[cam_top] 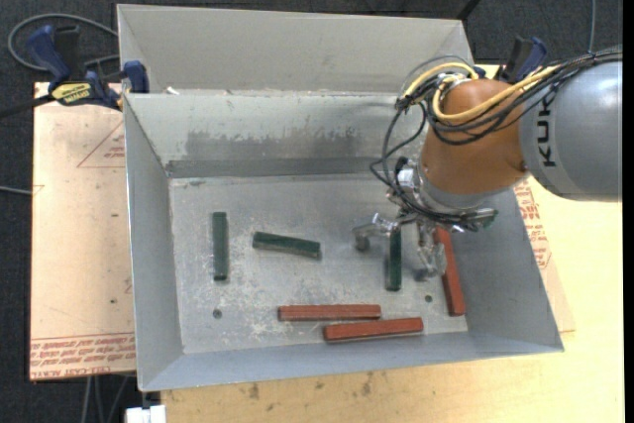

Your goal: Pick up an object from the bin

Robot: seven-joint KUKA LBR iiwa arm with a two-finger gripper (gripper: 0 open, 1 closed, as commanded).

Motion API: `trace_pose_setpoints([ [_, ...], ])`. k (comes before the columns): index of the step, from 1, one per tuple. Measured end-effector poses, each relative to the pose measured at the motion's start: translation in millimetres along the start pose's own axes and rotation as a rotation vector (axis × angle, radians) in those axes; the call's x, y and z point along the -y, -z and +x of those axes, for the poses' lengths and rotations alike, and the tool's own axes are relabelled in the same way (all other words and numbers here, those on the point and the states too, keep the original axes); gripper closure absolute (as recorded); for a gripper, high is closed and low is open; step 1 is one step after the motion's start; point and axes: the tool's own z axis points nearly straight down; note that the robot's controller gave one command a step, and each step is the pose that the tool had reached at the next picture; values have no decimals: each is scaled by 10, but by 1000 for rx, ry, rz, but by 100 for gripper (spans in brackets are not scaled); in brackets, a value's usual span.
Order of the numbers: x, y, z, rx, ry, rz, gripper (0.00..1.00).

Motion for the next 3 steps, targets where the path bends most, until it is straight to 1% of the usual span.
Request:
trace_pose_setpoints([
  [1,6,10,-1,0,-1,1,100],
  [2,20,704,-21,4,-5,7,100],
  [3,25,915,-37,2,-8,4,100],
])
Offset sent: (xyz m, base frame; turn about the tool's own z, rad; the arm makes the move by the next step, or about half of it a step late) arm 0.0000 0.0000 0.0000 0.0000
